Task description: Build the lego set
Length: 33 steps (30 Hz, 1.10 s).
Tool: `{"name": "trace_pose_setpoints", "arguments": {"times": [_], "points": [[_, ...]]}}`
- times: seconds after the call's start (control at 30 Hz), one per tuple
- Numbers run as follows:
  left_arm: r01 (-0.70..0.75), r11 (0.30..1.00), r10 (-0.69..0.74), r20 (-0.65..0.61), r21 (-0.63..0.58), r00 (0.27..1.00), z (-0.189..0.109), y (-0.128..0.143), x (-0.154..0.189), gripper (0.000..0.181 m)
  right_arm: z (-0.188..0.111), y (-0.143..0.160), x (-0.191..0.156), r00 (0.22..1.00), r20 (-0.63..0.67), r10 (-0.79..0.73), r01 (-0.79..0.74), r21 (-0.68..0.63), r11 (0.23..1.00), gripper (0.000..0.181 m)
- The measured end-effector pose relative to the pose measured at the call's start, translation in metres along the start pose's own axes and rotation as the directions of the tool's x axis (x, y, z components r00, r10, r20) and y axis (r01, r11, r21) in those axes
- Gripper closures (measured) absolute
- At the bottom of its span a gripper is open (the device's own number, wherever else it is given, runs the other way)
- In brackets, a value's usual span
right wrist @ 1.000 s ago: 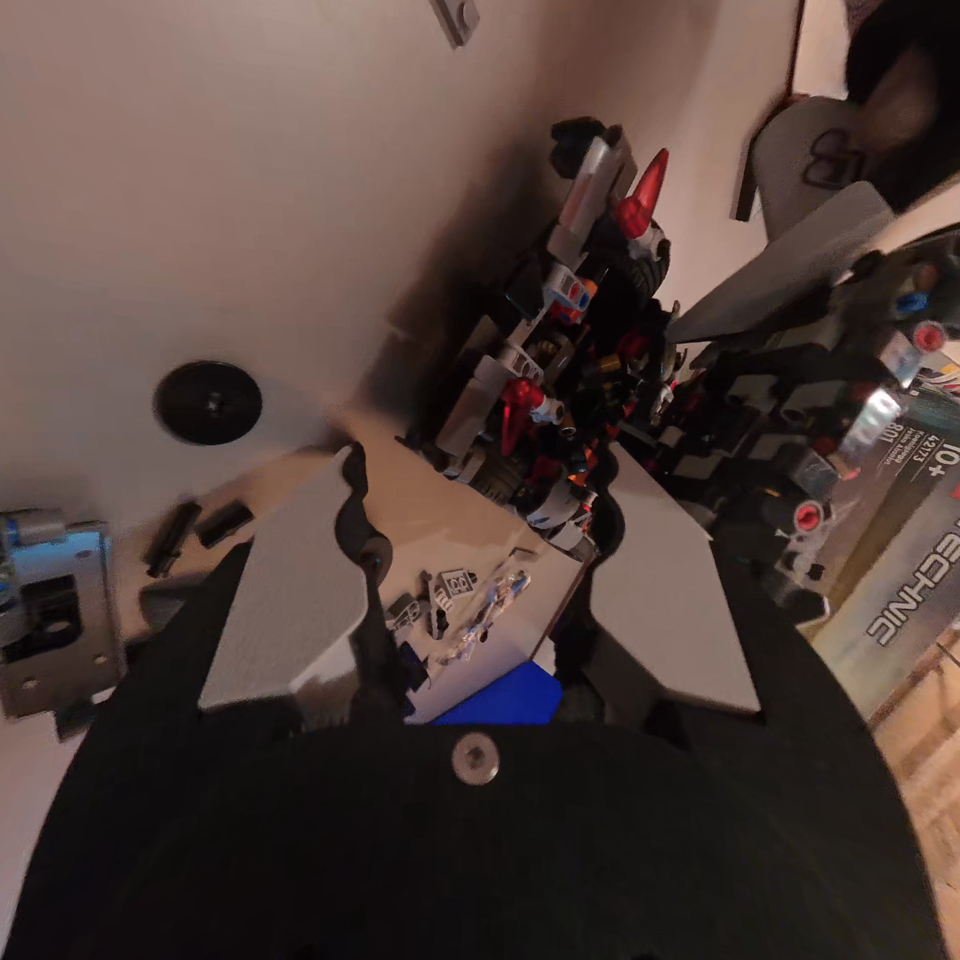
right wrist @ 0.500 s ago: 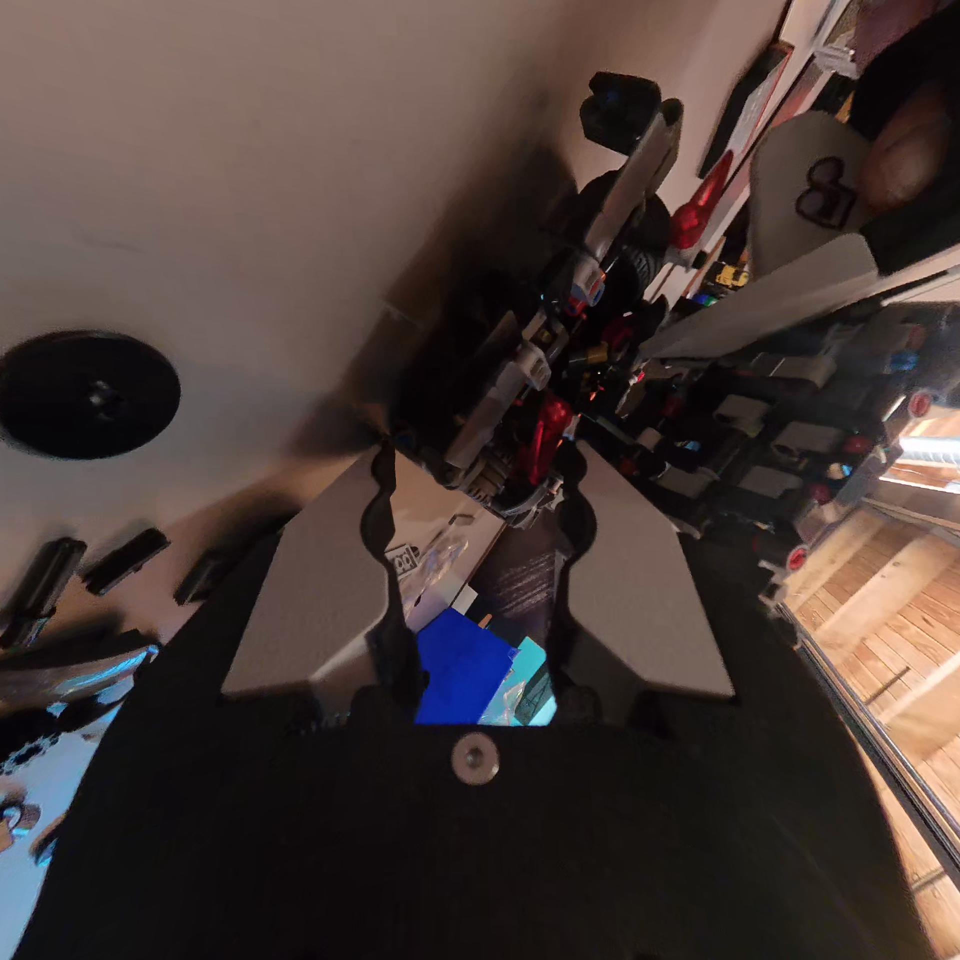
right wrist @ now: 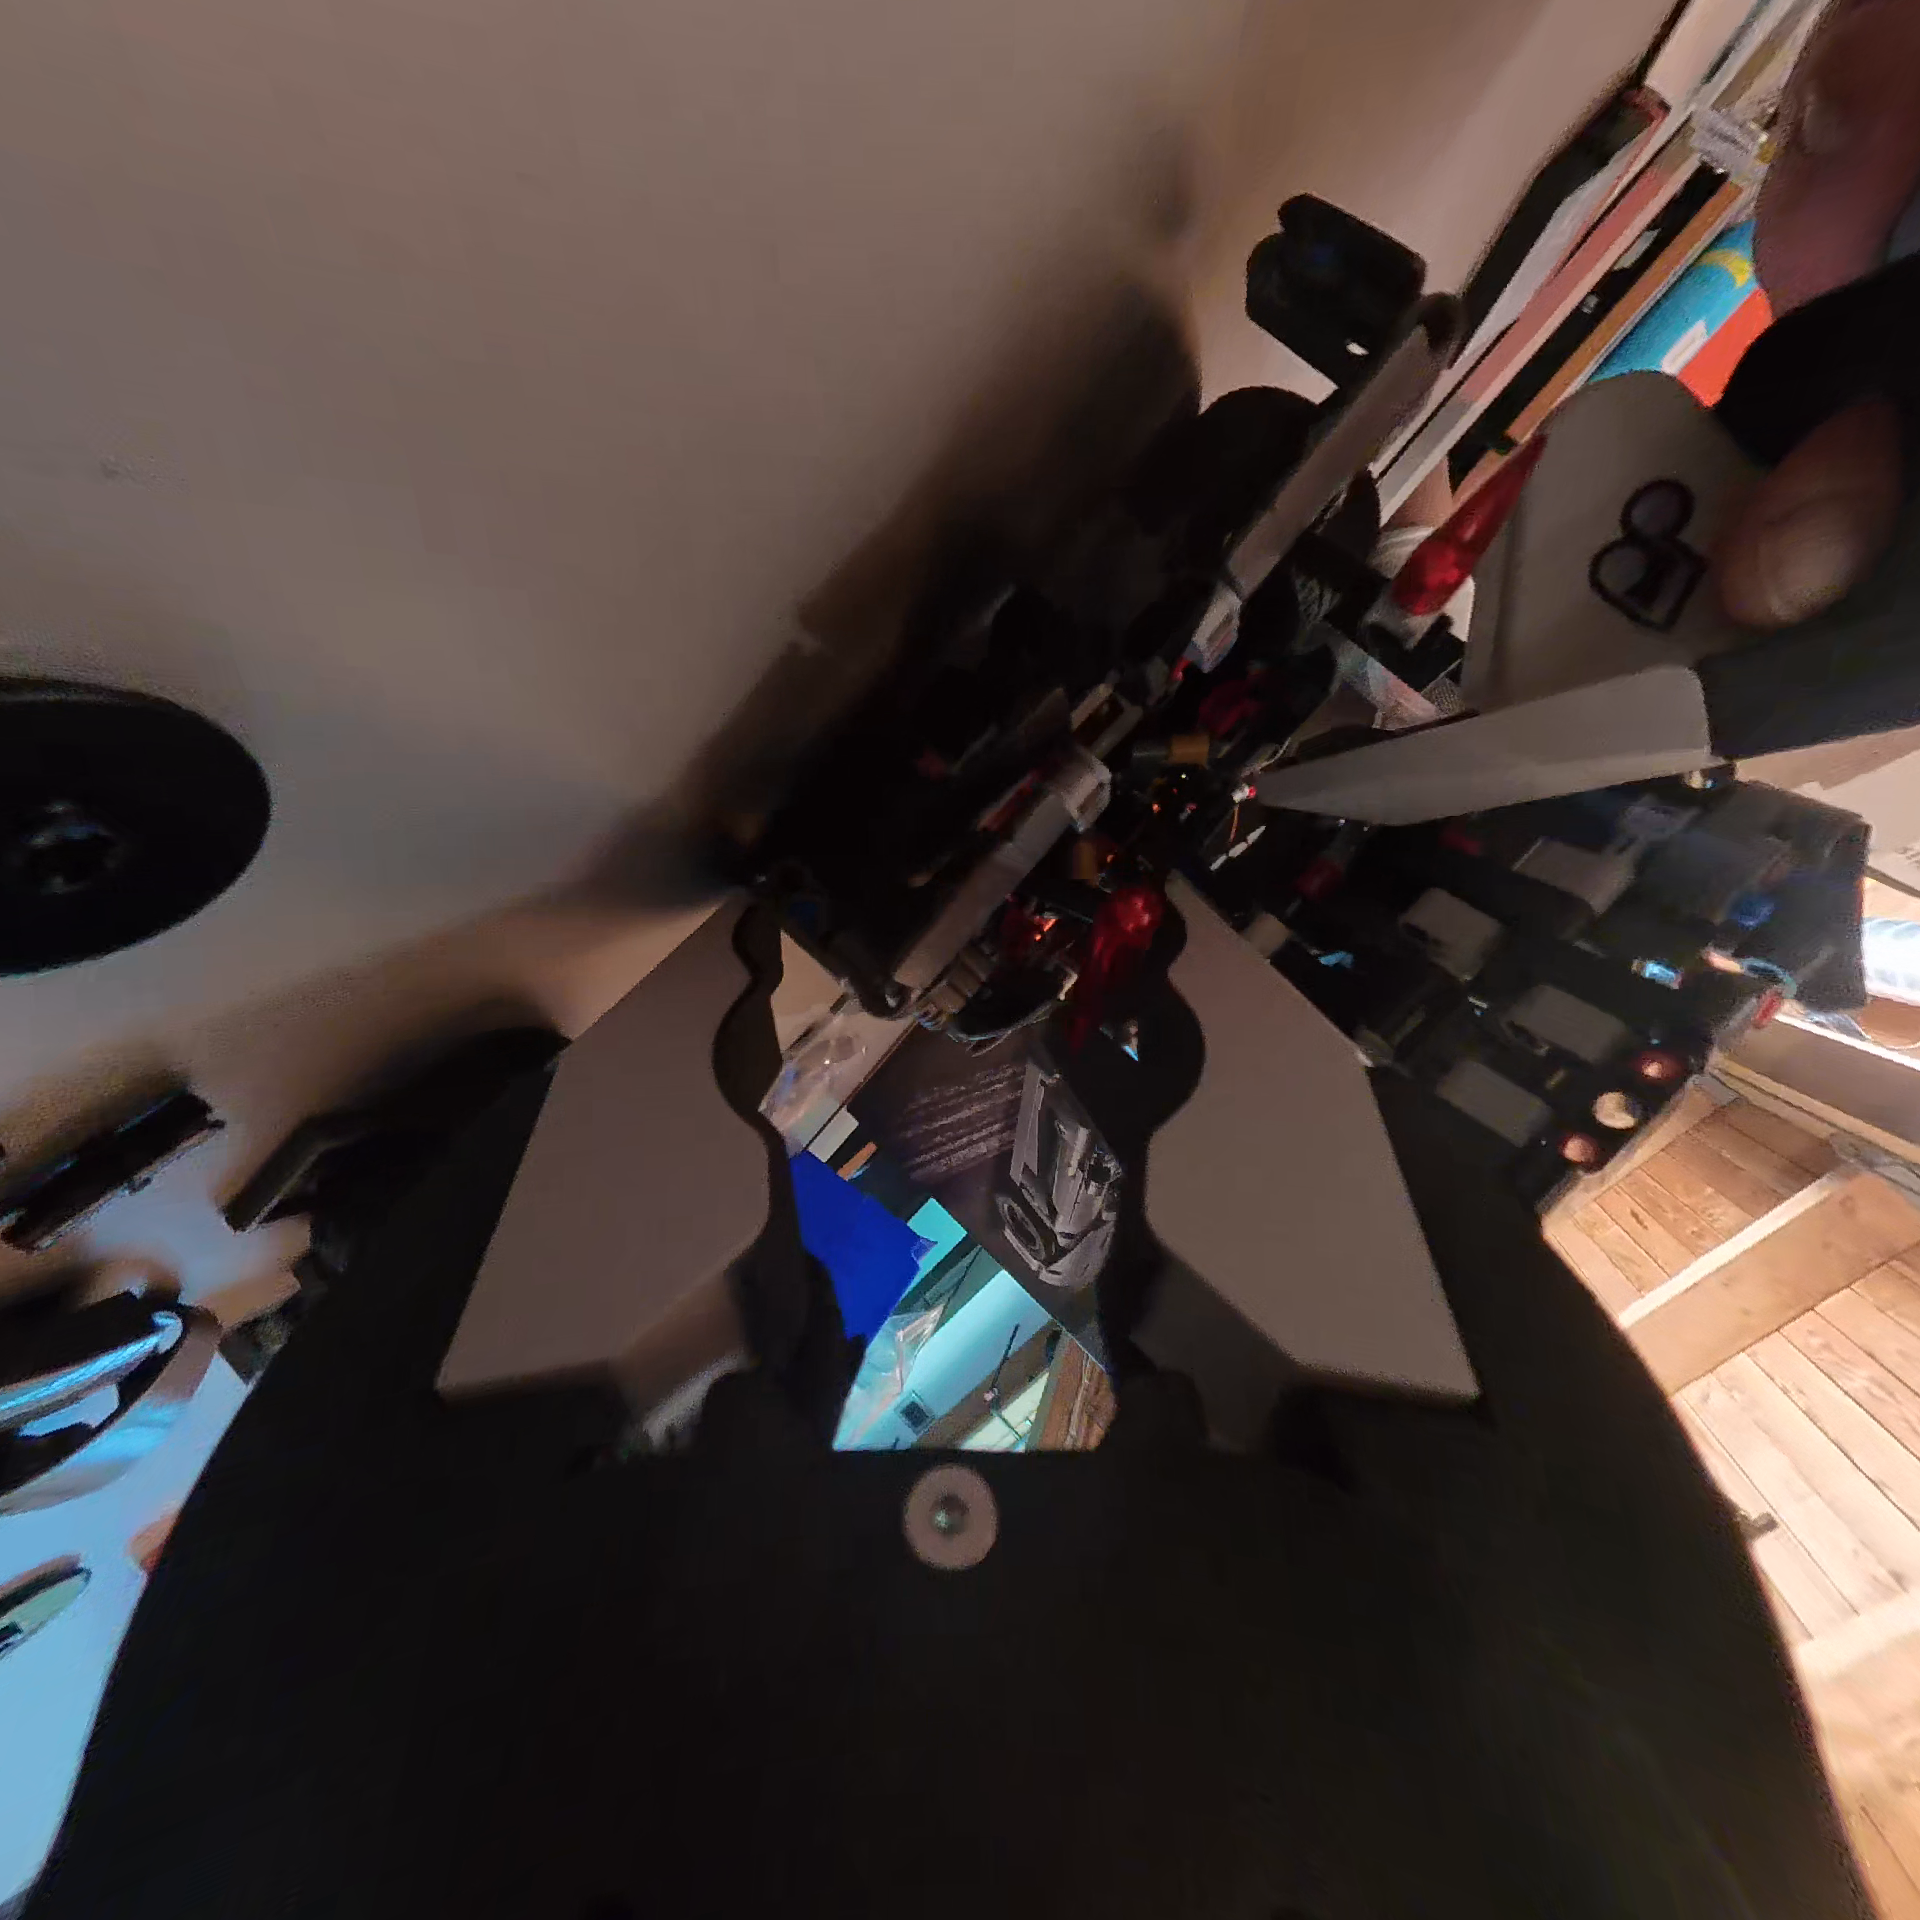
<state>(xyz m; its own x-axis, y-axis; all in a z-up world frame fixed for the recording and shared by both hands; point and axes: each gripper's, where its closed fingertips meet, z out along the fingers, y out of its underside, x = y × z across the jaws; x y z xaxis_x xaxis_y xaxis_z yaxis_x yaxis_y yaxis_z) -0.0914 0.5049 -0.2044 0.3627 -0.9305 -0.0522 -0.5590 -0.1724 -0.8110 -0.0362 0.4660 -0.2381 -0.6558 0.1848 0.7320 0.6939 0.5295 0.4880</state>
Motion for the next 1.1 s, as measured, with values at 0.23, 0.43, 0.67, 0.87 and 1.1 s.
{"name": "trace_pose_setpoints", "arguments": {"times": [0.23, 0.43, 0.67, 0.87, 1.1], "points": [[-0.014, 0.999, 0.016, 0.05, -0.033, 0.999, 0.004, 0.005, -0.006, 0.136, 0.015, 0.014, -0.003, 0.997, 0.07, -0.017, 0.023, -0.081, 0.996, 0.112], [-0.003, 1.0, 0.005, 0.072, -0.029, 0.997, 0.005, 0.005, -0.011, 0.141, 0.018, 0.014, -0.004, 0.99, 0.128, -0.05, 0.061, -0.082, 0.995, 0.112], [-0.013, 1.0, 0.017, 0.123, -0.026, 0.992, 0.008, 0.005, -0.016, 0.145, 0.021, 0.015, -0.004, 0.986, 0.15, -0.077, 0.091, -0.091, 0.992, 0.115], [-0.054, 0.998, 0.06, 0.178, -0.04, 0.982, 0.01, 0.006, -0.017, 0.143, 0.022, 0.016, -0.007, 0.981, 0.185, -0.058, 0.078, -0.101, 0.992, 0.115], [-0.053, 0.998, 0.06, 0.256, -0.035, 0.965, 0.01, 0.006, -0.024, 0.151, 0.024, 0.016, -0.008, 0.977, 0.208, -0.057, 0.08, -0.104, 0.991, 0.116]]}}
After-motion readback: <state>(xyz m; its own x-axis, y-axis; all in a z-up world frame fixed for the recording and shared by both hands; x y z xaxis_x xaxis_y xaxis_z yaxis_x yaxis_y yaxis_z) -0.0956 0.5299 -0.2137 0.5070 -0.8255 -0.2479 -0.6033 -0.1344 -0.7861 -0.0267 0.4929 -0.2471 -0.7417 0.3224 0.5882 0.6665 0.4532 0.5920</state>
